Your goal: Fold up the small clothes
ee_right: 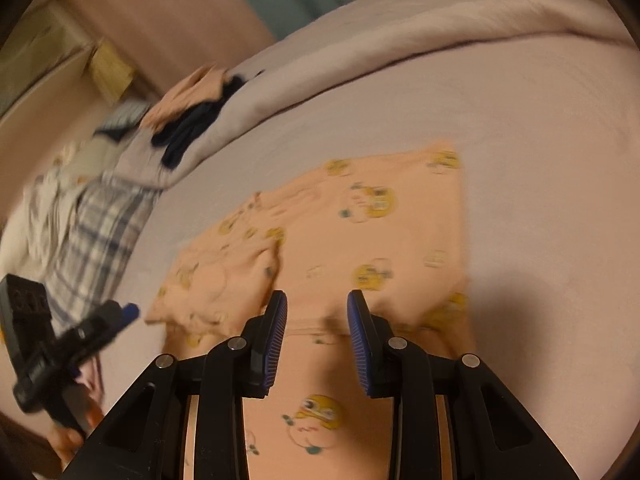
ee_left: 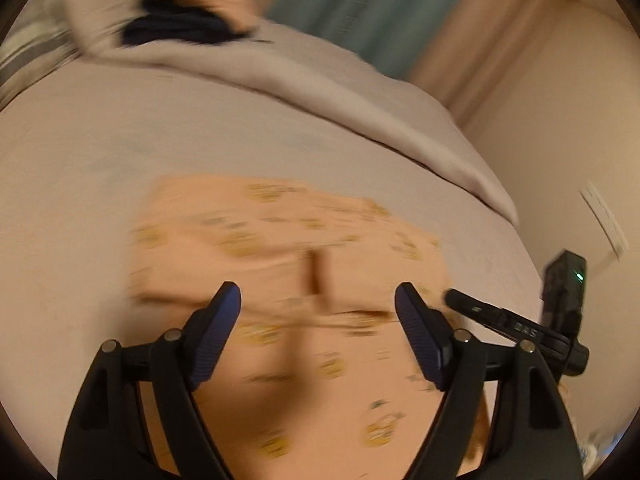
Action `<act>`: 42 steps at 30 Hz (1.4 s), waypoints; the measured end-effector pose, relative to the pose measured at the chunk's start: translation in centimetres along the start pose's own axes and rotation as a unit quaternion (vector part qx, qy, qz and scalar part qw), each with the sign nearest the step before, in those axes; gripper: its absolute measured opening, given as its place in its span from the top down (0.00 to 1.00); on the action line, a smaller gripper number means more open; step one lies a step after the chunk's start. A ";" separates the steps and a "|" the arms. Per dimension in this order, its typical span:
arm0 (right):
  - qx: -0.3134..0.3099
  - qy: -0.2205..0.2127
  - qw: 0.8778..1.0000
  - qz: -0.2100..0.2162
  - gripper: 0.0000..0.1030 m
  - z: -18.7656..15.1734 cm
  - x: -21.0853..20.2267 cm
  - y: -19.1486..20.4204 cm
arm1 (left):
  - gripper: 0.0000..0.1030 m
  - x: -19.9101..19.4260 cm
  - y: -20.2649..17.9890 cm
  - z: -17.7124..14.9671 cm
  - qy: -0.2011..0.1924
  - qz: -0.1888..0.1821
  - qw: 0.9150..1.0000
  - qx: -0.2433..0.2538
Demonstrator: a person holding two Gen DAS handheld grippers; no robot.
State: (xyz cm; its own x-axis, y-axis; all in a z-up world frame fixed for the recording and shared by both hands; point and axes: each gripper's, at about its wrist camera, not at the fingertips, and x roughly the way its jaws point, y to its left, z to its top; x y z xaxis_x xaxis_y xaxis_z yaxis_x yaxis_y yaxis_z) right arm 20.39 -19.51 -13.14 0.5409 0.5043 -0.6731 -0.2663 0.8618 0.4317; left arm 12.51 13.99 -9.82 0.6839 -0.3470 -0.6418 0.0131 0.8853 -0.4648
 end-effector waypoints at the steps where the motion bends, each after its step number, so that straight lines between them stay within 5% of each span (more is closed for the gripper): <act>1: -0.028 0.004 1.000 -0.002 0.70 0.2 0.6 1.4 | 0.23 -0.5 1.0 -0.2 -0.002 0.007 1.000 -0.016; 10: -0.243 0.059 0.968 -0.024 0.70 -0.4 5.7 9.7 | 0.23 -2.5 6.4 -1.9 -0.001 0.028 0.995 -0.096; 25: -0.307 0.097 0.944 -0.070 0.59 -0.8 9.0 11.5 | 0.23 -2.4 7.2 -2.3 0.009 0.021 0.994 -0.106; 26: -0.304 0.101 0.945 -0.071 0.59 -0.7 9.4 11.5 | 0.23 -2.4 7.1 -2.3 0.010 0.021 0.994 -0.105; 28: -0.284 0.103 0.952 -0.054 0.79 -0.4 9.5 10.9 | 0.23 -2.5 6.9 -2.4 0.011 0.019 0.995 -0.102; 30: -0.240 0.094 0.966 -0.022 0.86 0.3 8.7 9.9 | 0.23 -2.5 6.8 -2.5 0.010 0.020 0.995 -0.099; 34: -0.111 0.041 0.993 0.030 0.88 2.4 5.3 5.8 | 0.23 -2.5 6.8 -2.5 0.012 0.021 0.995 -0.101; 42: 0.072 -0.072 0.989 0.103 0.88 2.1 -1.2 -3.4 | 0.23 -1.8 6.0 -2.6 0.023 0.016 0.995 -0.098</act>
State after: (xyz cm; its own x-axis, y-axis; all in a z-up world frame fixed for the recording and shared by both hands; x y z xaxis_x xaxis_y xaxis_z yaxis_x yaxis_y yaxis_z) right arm 22.29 -23.13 -12.58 0.5984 0.6466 -0.4732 -0.2719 0.7194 0.6392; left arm 9.50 19.10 -13.06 0.6479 -0.3368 -0.6832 -0.1535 0.8208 -0.5502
